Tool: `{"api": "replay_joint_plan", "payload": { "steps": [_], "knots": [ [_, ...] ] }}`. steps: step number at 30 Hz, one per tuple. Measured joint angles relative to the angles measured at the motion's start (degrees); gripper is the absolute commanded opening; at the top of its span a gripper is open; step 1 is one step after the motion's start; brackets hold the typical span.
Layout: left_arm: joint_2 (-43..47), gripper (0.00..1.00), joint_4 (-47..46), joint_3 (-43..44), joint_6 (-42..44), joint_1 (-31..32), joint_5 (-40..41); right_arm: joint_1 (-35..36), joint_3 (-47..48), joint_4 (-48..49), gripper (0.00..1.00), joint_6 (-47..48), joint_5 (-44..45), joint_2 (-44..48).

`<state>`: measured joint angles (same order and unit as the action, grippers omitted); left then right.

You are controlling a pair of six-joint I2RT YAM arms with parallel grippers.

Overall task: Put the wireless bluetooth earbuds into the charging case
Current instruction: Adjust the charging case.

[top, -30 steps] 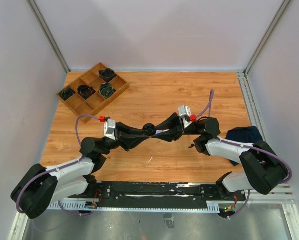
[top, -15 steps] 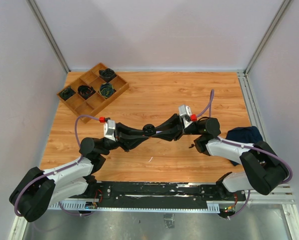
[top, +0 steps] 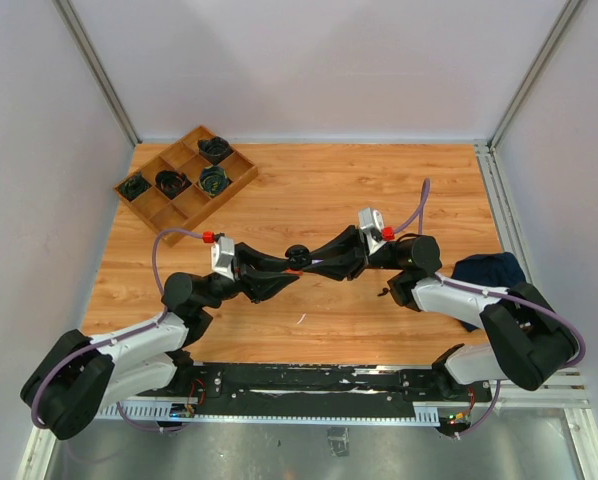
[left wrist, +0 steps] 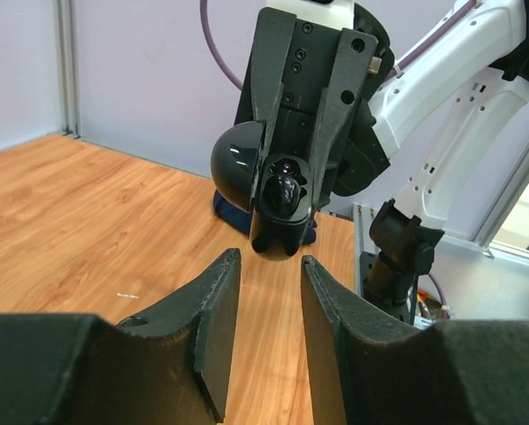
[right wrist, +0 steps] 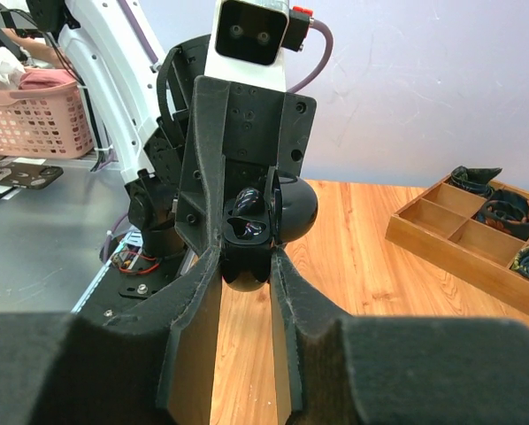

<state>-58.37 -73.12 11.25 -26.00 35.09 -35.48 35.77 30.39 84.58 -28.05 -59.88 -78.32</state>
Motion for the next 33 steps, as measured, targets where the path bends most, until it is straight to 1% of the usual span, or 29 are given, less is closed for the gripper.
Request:
{"api": "replay_joint_plan", "payload": {
  "steps": [5, 16, 20, 28, 30, 33],
  "knots": [
    [-0.7, 0.43, -0.3, 0.0, -1.0, 0.0, 0.1, 0.1, 0.0, 0.0, 0.05, 0.0, 0.5, 0.1],
    [-2.6, 0.43, -3.7, 0.2, -3.1, 0.0, -0.2, 1.3, 0.0, 0.0, 0.05, 0.8, 0.6, 0.0],
    [-3.1, 0.42, -4.8, 0.5, -3.7, 0.0, -0.4, 1.6, 0.0, 0.0, 0.05, 1.0, 0.9, 0.0],
    [-4.3, 0.31, -6.6, 0.6, -5.1, 0.0, -0.9, 1.6, 0.0, 0.0, 0.06, 1.3, 1.3, 0.0],
    [-4.5, 0.26, -7.0, 0.6, -5.4, 0.0, -1.1, 1.6, 0.0, 0.0, 0.06, 1.4, 1.4, -0.1],
    [-4.9, 0.13, -7.7, 0.6, -5.7, 0.0, -1.1, 1.6, 0.0, 0.2, 0.08, 1.5, 1.6, -0.2]
  ]
}}
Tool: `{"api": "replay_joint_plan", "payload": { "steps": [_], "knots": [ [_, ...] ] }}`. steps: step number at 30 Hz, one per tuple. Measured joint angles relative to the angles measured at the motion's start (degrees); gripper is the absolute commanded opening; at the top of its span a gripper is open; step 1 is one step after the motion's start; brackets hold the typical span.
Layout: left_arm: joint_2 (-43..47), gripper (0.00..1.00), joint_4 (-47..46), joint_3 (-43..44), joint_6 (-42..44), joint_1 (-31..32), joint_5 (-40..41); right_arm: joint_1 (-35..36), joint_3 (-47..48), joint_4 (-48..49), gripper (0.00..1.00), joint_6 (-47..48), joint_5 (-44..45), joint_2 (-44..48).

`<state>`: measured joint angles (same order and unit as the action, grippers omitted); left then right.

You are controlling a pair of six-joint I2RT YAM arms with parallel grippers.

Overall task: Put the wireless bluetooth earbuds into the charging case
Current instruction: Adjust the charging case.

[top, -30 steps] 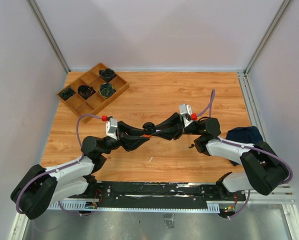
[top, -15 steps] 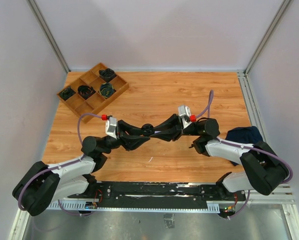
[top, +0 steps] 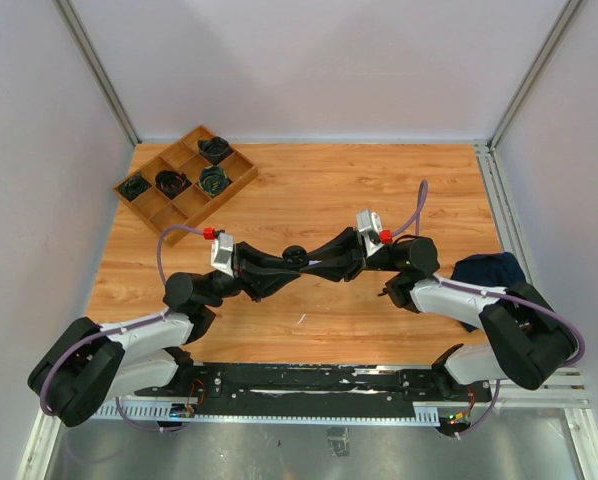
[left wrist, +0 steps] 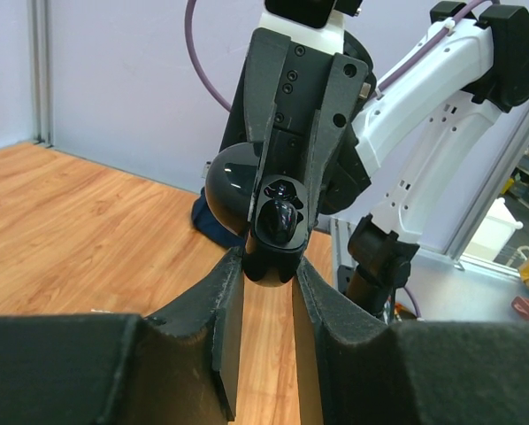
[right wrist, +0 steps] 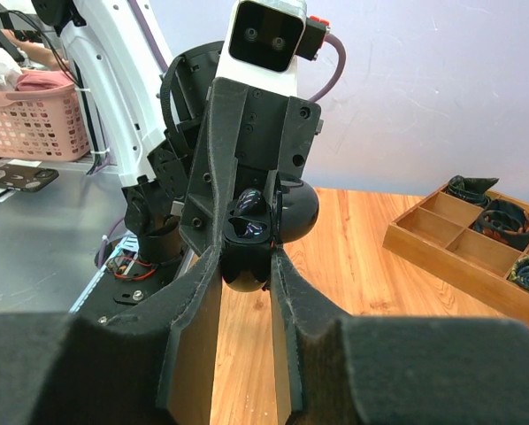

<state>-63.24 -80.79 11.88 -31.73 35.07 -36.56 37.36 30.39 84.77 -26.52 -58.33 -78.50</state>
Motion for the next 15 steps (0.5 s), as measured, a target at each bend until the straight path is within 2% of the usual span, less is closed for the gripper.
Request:
{"api": "replay_joint_plan", "payload": {
  "steps": [3, 8, 11, 15],
  "knots": [
    [-0.3, 0.01, -0.6, 0.0, -0.3, 0.0, 0.0, 0.0, 0.0, 0.3, 0.12, 0.2, 0.1, -0.1],
    [-0.3, 0.01, -0.8, 0.0, 0.0, 0.0, 0.5, 0.0, 0.0, 0.4, 0.11, 1.0, 0.4, -0.1],
    [-0.2, 0.18, -0.8, -0.1, 0.2, 0.0, 0.8, 0.0, 0.0, 0.4, 0.07, 1.2, 0.5, -0.2],
    [0.0, 0.27, -0.9, -0.2, 0.3, 0.0, 0.9, 0.0, 0.0, 0.5, 0.07, 1.2, 0.5, -0.2]
  ]
}}
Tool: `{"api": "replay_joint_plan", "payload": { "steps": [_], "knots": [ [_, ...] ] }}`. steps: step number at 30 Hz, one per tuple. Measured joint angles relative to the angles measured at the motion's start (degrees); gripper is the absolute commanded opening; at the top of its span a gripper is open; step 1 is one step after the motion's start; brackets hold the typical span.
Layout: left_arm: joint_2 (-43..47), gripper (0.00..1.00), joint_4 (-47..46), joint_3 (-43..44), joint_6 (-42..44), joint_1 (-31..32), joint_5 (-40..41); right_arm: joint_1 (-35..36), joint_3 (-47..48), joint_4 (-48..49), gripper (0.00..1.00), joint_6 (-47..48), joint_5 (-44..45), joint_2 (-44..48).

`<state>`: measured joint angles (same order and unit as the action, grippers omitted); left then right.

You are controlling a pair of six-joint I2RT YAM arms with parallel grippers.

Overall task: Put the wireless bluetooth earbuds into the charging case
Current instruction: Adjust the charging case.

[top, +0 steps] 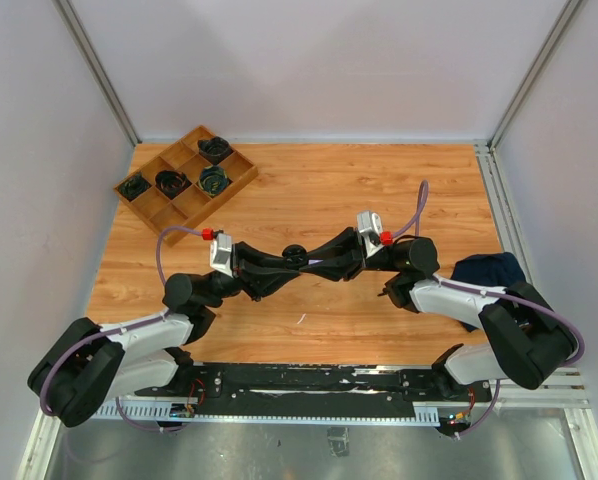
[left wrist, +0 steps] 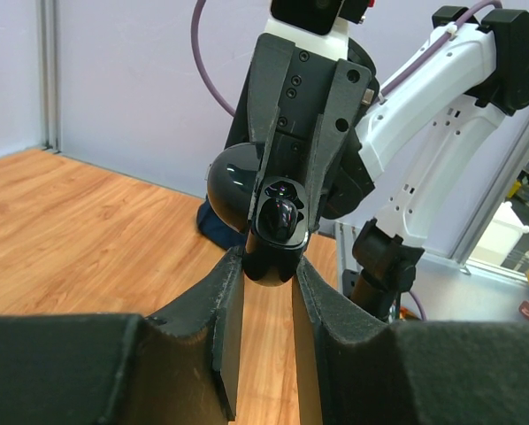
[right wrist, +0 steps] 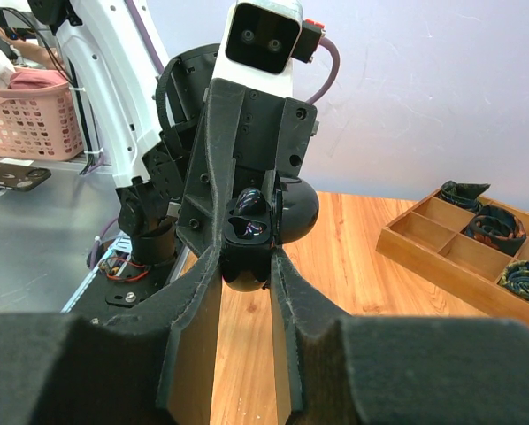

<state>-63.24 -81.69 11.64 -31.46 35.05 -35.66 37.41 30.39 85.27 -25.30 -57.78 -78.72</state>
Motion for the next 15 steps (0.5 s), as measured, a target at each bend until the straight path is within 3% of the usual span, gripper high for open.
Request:
{"api": "replay_joint_plan", "payload": {
  "steps": [15],
  "knots": [
    [-2.4, 0.35, -4.6, -0.2, -2.3, 0.0, -0.2, 0.0, 0.0, 0.4, 0.06, -0.4, 0.2, 0.0]
  ]
}}
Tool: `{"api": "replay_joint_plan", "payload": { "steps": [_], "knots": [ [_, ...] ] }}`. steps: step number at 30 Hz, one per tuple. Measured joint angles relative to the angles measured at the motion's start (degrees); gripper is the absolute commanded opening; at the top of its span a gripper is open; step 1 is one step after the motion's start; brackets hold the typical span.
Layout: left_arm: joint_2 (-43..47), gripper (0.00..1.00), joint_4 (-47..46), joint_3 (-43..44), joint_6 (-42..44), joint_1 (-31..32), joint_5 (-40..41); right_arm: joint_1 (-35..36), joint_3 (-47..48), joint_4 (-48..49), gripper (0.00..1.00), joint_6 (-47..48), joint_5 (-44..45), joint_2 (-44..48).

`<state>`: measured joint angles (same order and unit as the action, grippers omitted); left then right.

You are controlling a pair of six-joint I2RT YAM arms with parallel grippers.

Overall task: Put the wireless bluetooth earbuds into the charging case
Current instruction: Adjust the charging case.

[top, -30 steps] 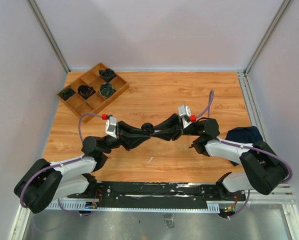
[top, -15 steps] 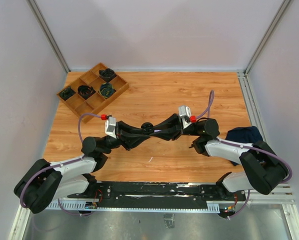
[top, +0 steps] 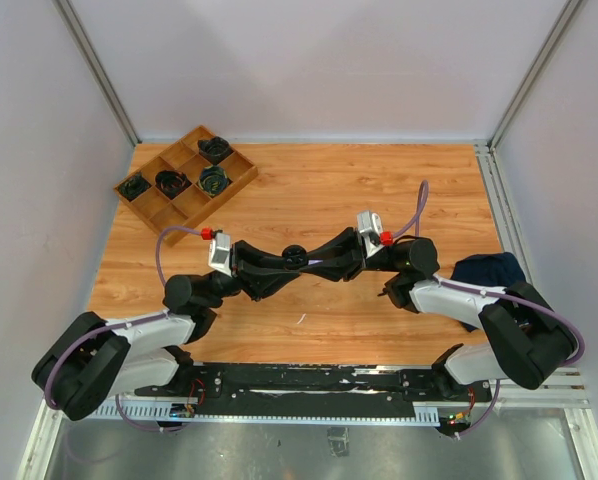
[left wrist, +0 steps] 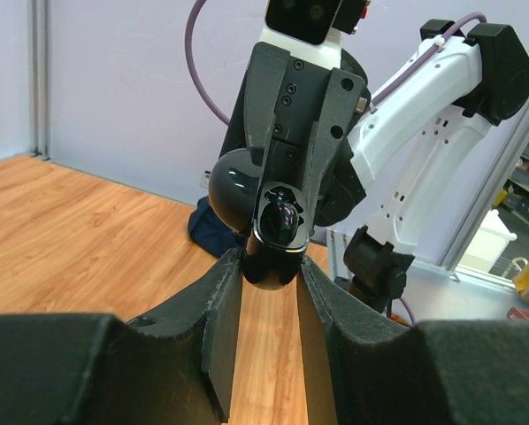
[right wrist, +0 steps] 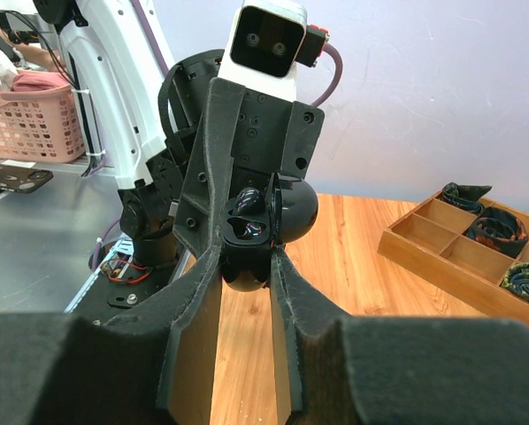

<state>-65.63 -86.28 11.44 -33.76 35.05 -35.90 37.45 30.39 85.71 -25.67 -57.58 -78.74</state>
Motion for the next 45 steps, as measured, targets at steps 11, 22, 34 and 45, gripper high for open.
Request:
{"api": "replay_joint_plan", "payload": {
  "steps": [11, 22, 34, 45],
  "knots": [
    [1.3, 0.28, 0.0, -0.6, 1.4, 0.0, -0.9, 0.0, 0.8, 0.0, 0.06, -2.6, -1.5, -0.4],
    [3.0, 0.09, 0.9, -1.5, 3.8, 0.0, -1.3, 0.0, 1.8, 0.1, 0.11, -5.1, -3.1, -1.6],
    [5.9, 0.0, 2.5, -3.5, 7.1, 0.0, 0.8, -0.1, 1.8, -0.2, 0.48, -5.5, -3.5, -1.8],
    [13.3, 0.0, 13.0, -4.3, 16.8, 0.0, 4.3, -3.2, -0.6, -2.3, 0.57, -6.3, -1.0, -0.8]
  ]
}}
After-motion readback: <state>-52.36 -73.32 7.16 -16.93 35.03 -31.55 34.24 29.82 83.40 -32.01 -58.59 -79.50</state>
